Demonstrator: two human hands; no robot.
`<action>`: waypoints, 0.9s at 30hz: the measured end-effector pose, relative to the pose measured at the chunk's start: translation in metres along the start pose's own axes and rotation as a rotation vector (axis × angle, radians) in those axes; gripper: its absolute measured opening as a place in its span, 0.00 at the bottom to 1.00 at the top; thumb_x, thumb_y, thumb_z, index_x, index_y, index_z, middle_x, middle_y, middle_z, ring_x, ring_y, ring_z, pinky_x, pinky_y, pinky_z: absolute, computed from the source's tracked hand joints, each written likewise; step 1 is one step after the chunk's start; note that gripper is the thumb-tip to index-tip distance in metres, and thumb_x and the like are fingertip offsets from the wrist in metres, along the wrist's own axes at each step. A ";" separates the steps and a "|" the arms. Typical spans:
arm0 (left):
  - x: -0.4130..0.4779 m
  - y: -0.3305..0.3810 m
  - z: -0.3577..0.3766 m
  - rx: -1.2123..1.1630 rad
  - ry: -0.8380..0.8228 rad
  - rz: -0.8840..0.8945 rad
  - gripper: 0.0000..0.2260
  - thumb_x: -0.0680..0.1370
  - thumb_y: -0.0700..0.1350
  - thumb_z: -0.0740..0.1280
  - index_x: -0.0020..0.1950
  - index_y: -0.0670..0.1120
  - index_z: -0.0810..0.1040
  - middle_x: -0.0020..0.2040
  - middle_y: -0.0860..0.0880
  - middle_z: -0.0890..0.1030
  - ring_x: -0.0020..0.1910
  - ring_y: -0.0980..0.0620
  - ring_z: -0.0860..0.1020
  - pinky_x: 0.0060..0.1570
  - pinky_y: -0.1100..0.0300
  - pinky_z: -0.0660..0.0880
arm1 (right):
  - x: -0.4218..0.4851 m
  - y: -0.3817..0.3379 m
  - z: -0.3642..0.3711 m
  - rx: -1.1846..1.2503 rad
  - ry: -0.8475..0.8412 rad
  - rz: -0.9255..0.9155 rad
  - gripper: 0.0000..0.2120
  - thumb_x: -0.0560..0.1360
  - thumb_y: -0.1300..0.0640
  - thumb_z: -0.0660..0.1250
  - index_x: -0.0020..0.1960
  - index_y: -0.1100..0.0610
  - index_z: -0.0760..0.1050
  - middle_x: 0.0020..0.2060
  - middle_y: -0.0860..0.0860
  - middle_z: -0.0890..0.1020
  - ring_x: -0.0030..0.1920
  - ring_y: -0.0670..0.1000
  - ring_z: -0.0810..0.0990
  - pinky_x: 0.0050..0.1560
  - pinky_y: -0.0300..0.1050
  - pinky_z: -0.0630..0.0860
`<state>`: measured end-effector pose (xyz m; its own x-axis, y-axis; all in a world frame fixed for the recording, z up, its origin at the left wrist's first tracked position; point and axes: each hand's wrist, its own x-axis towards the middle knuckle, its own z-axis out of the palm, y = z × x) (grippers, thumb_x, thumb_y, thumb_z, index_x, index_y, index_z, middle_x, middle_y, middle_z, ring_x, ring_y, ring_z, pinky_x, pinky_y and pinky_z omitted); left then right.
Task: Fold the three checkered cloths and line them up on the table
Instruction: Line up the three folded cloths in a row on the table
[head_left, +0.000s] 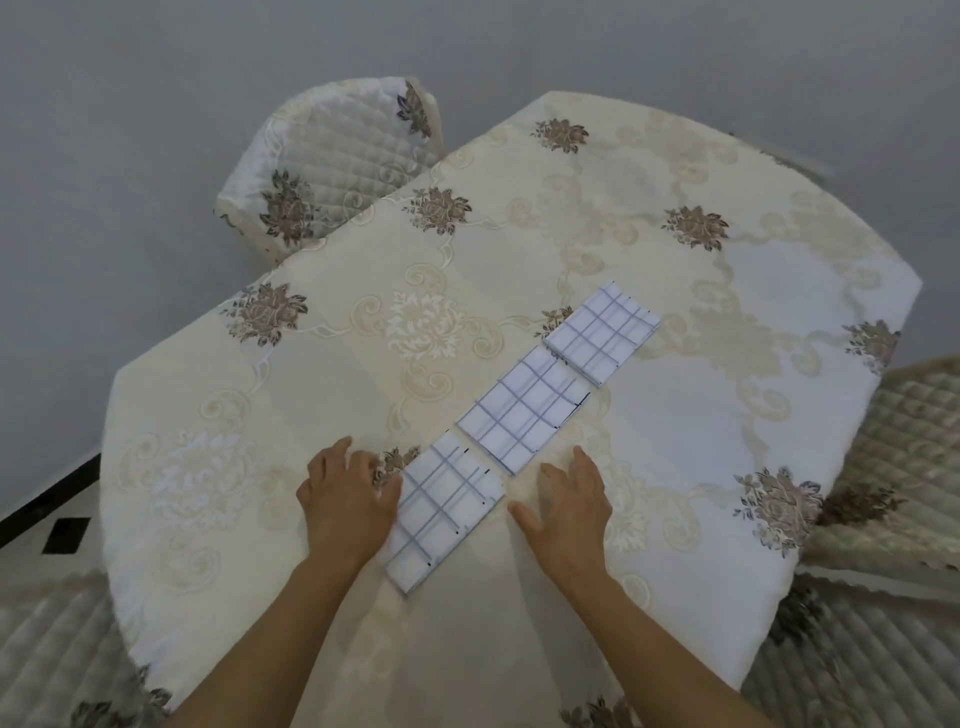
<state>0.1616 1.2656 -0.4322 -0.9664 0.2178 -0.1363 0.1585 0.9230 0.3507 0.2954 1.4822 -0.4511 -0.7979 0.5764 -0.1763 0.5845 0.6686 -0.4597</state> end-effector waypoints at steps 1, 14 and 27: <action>0.009 0.009 0.000 0.001 0.002 0.025 0.14 0.76 0.55 0.67 0.56 0.47 0.79 0.72 0.45 0.69 0.71 0.43 0.63 0.64 0.41 0.64 | 0.004 0.003 -0.001 -0.007 0.004 0.017 0.28 0.72 0.41 0.69 0.68 0.52 0.71 0.77 0.58 0.55 0.77 0.57 0.51 0.71 0.57 0.56; 0.090 0.085 0.019 0.163 -0.291 0.322 0.16 0.82 0.49 0.56 0.68 0.52 0.74 0.77 0.48 0.59 0.74 0.45 0.55 0.68 0.45 0.61 | 0.020 -0.002 0.003 -0.013 -0.013 0.083 0.30 0.71 0.35 0.65 0.66 0.52 0.71 0.78 0.58 0.49 0.77 0.57 0.46 0.72 0.58 0.55; 0.088 0.096 0.027 0.120 -0.328 0.355 0.17 0.81 0.44 0.59 0.69 0.55 0.71 0.77 0.48 0.58 0.74 0.45 0.54 0.69 0.46 0.56 | 0.011 -0.004 0.005 0.040 -0.051 0.070 0.27 0.72 0.38 0.66 0.67 0.49 0.70 0.78 0.55 0.47 0.77 0.55 0.44 0.72 0.56 0.50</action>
<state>0.0969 1.3815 -0.4354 -0.7370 0.5959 -0.3188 0.5071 0.7995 0.3220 0.2835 1.4834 -0.4561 -0.7625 0.5957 -0.2524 0.6334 0.6078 -0.4790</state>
